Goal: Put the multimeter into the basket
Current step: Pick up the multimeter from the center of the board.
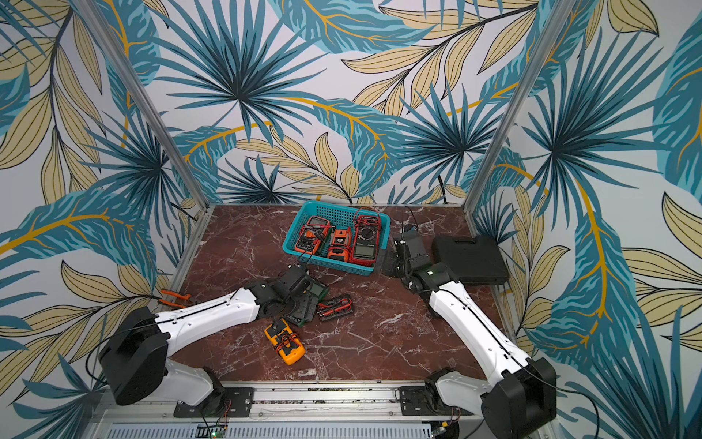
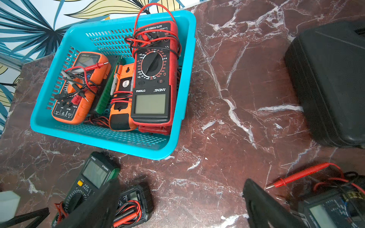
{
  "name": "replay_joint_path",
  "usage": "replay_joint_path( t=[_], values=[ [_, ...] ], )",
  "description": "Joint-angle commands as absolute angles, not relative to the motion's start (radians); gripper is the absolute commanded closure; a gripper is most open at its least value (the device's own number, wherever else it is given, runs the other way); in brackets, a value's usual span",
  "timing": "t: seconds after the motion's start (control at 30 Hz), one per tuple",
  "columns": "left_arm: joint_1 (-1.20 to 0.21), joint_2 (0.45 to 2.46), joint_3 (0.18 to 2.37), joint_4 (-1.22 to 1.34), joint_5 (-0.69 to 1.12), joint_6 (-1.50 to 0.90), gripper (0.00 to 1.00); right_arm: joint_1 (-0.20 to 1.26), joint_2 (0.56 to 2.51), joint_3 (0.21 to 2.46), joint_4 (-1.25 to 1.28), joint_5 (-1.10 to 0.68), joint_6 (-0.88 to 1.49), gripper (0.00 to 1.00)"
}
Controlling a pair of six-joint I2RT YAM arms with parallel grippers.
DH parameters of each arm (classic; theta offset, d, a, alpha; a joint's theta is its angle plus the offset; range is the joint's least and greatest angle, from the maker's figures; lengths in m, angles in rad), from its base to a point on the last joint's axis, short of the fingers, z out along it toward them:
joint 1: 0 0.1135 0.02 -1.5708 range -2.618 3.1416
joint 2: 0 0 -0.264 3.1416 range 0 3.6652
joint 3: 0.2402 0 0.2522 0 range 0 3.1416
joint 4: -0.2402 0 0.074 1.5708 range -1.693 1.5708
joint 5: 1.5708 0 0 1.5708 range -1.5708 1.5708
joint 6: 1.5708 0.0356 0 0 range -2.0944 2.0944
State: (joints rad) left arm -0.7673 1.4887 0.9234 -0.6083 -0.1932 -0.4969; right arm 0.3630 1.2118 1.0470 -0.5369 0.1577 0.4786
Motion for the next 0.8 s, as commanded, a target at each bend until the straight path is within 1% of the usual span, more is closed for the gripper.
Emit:
replay_joint_path(
  t=[0.0,0.33,0.77],
  values=[
    [-0.77,1.523,0.982,-0.683,-0.244,-0.458,0.0,0.368,1.202,1.031,-0.553,0.176,0.485,0.0],
    [-0.761,1.627,1.058,-0.747,-0.21,-0.33,0.0,0.368,1.22,1.058,-0.56,0.184,0.477,0.0],
    [-0.677,1.701,1.099,-0.747,-0.144,-0.22,0.0,0.368,1.251,1.076,-0.555,0.18,0.474,0.01]
  ],
)
